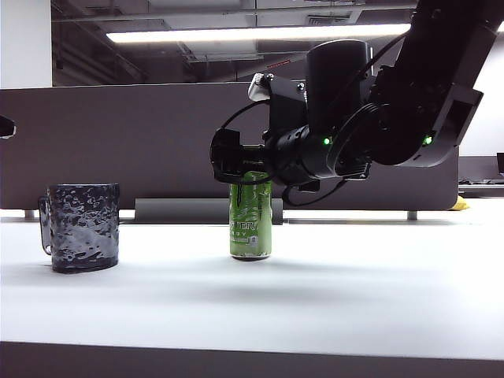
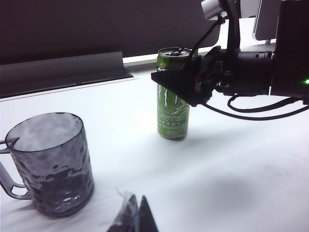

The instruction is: Pick up the metal can, pour some water into the cup, then place the can back on the table.

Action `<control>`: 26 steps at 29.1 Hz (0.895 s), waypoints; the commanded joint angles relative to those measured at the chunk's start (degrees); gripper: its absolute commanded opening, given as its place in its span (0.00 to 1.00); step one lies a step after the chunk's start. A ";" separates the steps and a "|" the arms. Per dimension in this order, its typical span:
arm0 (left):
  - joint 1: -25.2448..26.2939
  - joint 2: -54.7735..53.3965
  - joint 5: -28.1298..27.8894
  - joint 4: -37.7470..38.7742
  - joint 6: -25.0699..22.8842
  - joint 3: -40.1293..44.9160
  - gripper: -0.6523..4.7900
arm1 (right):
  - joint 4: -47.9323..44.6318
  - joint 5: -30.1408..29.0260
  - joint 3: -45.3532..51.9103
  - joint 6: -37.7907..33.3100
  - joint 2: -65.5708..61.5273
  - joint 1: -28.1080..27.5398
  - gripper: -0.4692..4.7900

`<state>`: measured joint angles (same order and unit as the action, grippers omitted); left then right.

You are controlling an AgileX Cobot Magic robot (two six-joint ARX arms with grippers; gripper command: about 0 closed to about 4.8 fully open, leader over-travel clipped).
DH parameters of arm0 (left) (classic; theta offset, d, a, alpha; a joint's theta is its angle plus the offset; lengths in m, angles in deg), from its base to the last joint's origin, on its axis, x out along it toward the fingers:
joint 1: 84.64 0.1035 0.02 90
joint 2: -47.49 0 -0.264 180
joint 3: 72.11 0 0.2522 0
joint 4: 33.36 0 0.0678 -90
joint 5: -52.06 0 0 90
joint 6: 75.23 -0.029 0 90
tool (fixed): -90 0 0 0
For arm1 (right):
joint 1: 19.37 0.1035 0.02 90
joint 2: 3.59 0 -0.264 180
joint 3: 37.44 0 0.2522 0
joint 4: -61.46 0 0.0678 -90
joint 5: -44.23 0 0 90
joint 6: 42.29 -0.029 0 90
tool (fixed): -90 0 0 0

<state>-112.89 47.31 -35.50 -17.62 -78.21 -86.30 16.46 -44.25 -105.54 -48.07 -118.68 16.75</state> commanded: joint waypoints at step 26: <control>0.09 -0.07 0.20 -0.77 0.00 -0.07 0.11 | 0.00 0.04 -0.13 -0.20 0.07 0.02 0.79</control>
<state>-112.89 47.29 -35.50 -17.62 -78.19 -86.30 17.29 -44.25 -105.57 -48.27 -118.68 16.69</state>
